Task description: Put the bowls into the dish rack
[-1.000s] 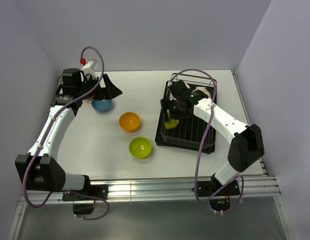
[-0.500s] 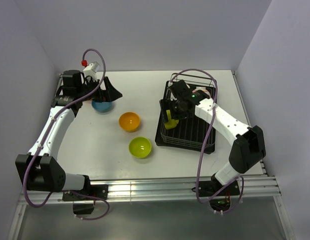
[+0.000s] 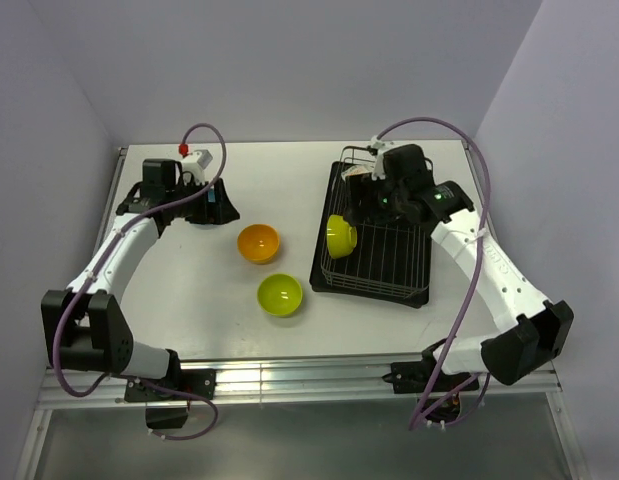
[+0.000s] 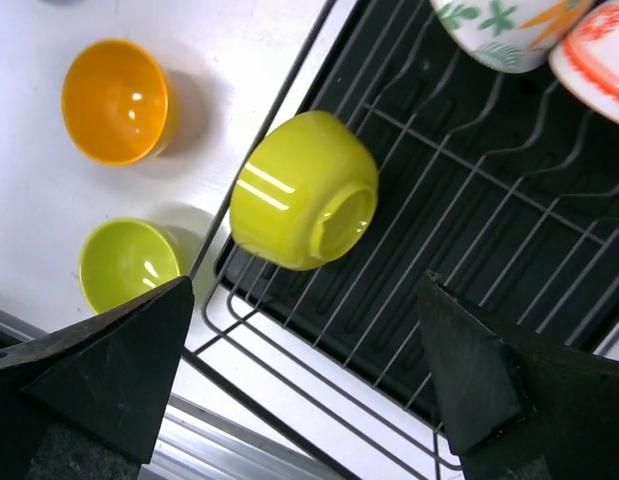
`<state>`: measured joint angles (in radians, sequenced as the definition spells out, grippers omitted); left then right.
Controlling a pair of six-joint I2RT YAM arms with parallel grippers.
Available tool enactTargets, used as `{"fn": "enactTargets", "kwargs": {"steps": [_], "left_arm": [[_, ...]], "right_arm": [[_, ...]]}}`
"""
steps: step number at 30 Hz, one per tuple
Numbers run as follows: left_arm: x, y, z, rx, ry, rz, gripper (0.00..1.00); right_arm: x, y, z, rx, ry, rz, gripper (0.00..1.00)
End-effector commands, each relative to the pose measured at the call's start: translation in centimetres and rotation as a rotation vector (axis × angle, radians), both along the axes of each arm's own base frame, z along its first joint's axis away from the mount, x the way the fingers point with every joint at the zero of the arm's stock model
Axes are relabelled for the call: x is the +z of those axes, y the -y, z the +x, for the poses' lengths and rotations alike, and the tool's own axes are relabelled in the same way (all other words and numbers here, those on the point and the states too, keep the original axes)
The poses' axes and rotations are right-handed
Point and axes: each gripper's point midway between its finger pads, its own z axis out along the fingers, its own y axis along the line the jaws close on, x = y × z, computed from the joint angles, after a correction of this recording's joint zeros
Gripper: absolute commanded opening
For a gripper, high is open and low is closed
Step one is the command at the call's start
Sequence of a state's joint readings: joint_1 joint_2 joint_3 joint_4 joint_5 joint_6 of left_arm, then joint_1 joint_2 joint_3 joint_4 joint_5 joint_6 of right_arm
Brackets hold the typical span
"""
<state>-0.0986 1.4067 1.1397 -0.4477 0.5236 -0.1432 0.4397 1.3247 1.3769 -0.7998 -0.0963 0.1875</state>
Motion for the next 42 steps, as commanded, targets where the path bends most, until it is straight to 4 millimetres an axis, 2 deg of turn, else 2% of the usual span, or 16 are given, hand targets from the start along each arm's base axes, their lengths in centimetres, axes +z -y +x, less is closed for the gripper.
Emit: {"fn": "enactTargets", "kwargs": {"steps": [1, 6, 12, 20, 23, 26, 27, 32, 33, 35, 38, 40, 42], "left_arm": [[-3.3, -0.6, -0.2, -0.002, -0.038, 0.106, 0.81], [-7.5, -0.2, -0.1, -0.007, -0.116, 0.183, 0.73], [-11.7, 0.9, 0.4, -0.039, -0.199, 0.221, 0.61], [-13.6, 2.4, 0.7, -0.065, -0.246, 0.187, 0.55], [-14.0, 2.6, 0.7, -0.066, -0.259, 0.174, 0.49], [-13.8, 3.1, 0.7, -0.074, -0.266, 0.147, 0.38], [-13.5, 3.3, 0.8, -0.075, -0.265, 0.134, 0.33], [-12.0, 3.9, 1.0, -0.087, -0.256, 0.092, 0.17], [-11.4, 3.9, 1.0, -0.081, -0.248, 0.087, 0.08], [-10.3, 3.7, 1.5, -0.071, -0.221, 0.076, 0.00], [-6.6, 4.0, 2.0, -0.087, -0.164, -0.013, 0.00], [-3.2, 3.9, 2.2, -0.090, -0.117, -0.099, 0.00], [0.9, 4.6, 1.7, -0.136, -0.058, -0.210, 0.00]], "right_arm": [[3.4, 1.0, 1.2, 0.009, 0.087, 0.072, 1.00], [2.6, 4.4, 2.0, -0.056, 0.055, 0.101, 1.00], [2.9, 5.6, 1.6, -0.091, 0.084, 0.111, 1.00], [2.5, 5.9, 1.0, -0.101, 0.076, 0.125, 1.00], [2.7, 5.7, 0.9, -0.096, 0.082, 0.144, 1.00], [2.6, 5.1, 0.8, -0.079, 0.079, 0.171, 1.00], [2.5, 5.1, 0.8, -0.078, 0.074, 0.177, 1.00], [2.7, 3.9, 0.7, -0.043, 0.070, 0.233, 1.00], [2.7, 3.7, 0.7, -0.039, 0.068, 0.245, 1.00], [3.4, 3.1, 0.8, -0.022, 0.079, 0.286, 1.00], [4.3, 2.0, 1.0, 0.011, 0.083, 0.350, 1.00], [5.1, 1.2, 1.2, 0.039, 0.085, 0.389, 1.00], [6.3, 0.2, 0.8, 0.083, 0.081, 0.453, 1.00]]}}
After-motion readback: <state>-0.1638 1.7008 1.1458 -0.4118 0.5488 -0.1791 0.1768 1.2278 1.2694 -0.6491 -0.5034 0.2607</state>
